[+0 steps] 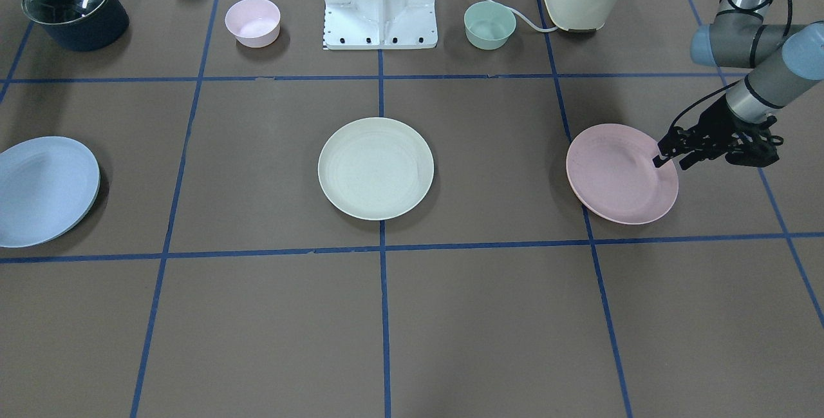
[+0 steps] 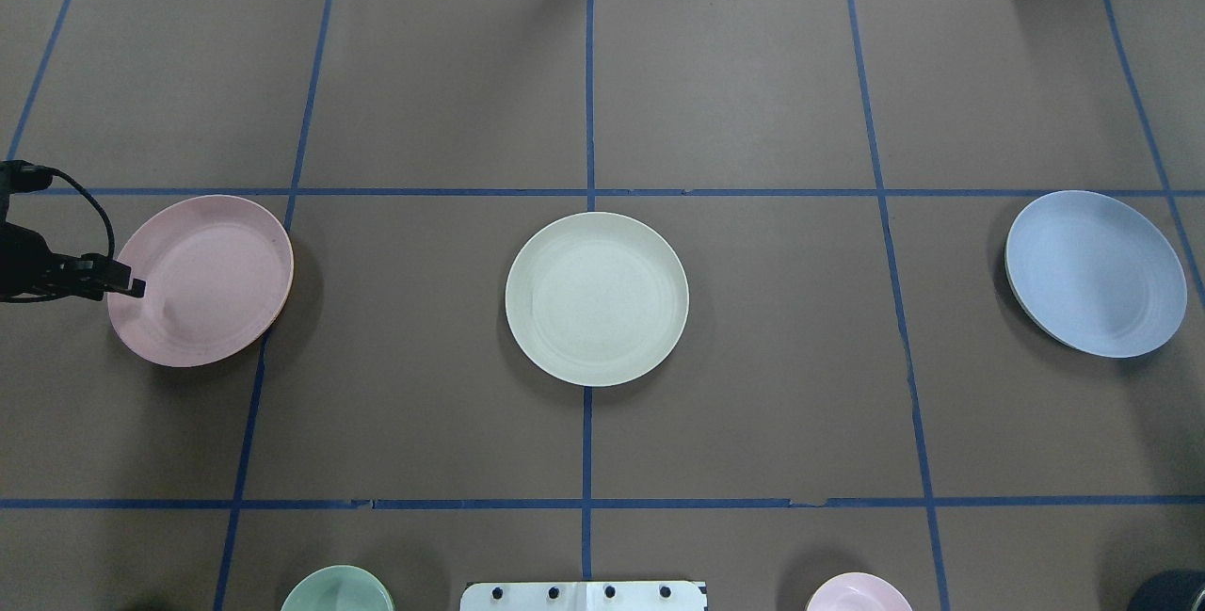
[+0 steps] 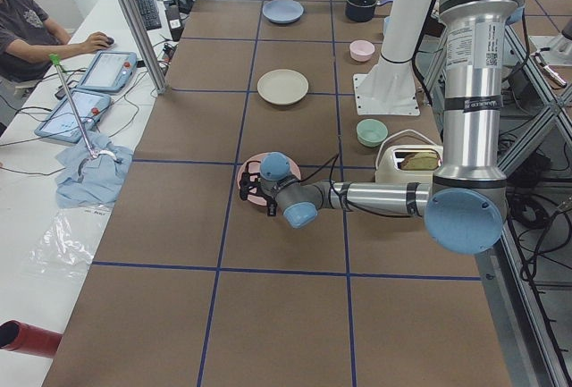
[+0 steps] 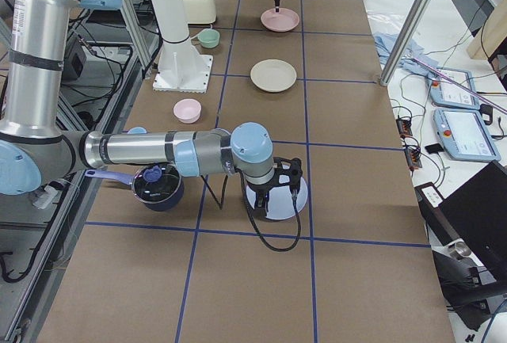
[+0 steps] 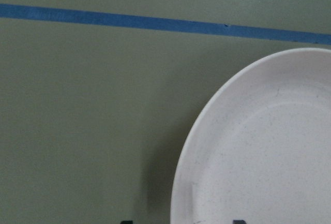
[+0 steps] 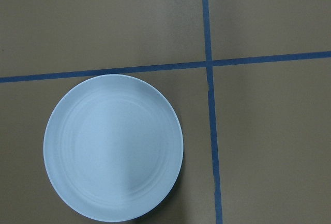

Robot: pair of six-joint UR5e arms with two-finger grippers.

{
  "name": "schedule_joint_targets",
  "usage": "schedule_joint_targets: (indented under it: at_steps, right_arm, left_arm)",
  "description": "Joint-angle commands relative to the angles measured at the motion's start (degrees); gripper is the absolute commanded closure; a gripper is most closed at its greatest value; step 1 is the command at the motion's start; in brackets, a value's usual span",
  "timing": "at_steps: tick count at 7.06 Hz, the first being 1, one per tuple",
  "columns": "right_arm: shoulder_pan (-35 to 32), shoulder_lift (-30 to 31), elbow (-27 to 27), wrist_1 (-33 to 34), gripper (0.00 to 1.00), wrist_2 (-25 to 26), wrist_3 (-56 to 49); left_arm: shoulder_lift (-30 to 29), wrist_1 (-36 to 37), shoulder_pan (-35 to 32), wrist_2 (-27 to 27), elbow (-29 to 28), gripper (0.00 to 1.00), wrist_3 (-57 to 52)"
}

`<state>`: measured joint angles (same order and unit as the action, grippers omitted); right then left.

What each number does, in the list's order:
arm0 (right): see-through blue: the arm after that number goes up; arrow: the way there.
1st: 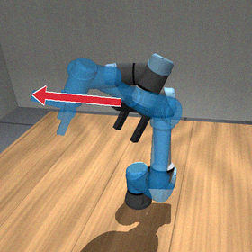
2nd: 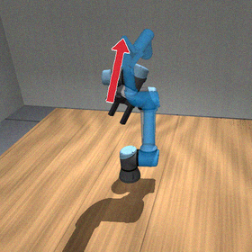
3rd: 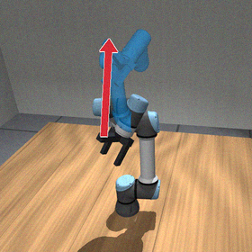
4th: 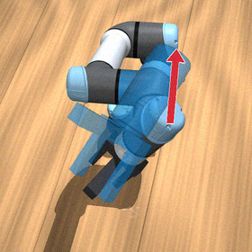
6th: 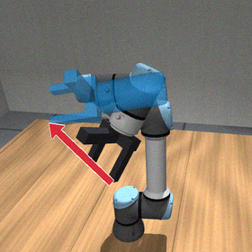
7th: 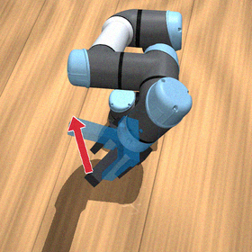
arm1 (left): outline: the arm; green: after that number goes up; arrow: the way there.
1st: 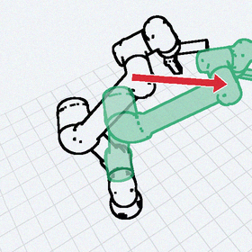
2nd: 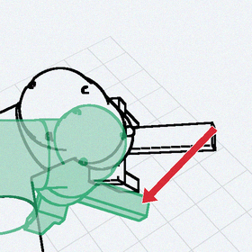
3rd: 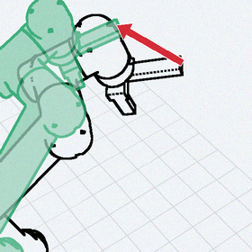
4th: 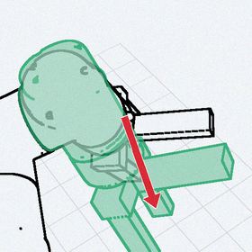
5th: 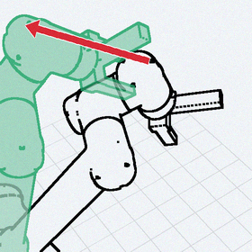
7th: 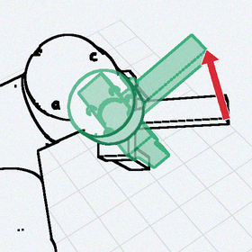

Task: Stack three plates with pink and blue
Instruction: 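Lift the pink plate with the left gripper toward the cream plate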

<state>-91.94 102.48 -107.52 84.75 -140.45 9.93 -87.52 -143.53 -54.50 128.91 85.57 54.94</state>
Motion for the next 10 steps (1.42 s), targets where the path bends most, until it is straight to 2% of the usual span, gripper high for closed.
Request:
schedule_joint_targets:
  at_steps: [1, 4, 5, 7, 8, 10]
  right_arm:
    - [0.0, 0.0, -0.2, 0.1, 0.0, 0.0, 0.1]
    - [0.6, -0.2, -0.7, 0.0, 0.0, -0.1, 0.3]
    - [2.3, -0.4, -1.0, -0.1, 0.0, 0.2, 0.8]
    - [6.4, -0.8, -1.2, -5.4, 0.0, 3.5, 6.4]
    - [9.8, -0.9, -0.9, -7.9, 0.0, 6.2, 9.1]
    - [13.8, -4.2, 1.2, -9.2, 0.0, 9.0, 10.4]
  left_arm:
    - [0.4, -0.1, 0.4, 0.0, -0.3, 1.0, -0.8]
    - [1.3, 0.1, -0.3, 1.2, 1.6, 1.0, -1.2]
    - [1.1, 0.2, -1.2, 5.0, 3.3, 1.0, -1.2]
    - [0.7, 0.8, -8.3, 14.3, 6.4, 1.0, 0.0]
    - [-1.1, 1.1, -8.9, 14.9, 7.0, 1.0, 5.8]
    - [-11.0, 1.1, -7.8, 14.3, 6.9, 1.0, 22.5]
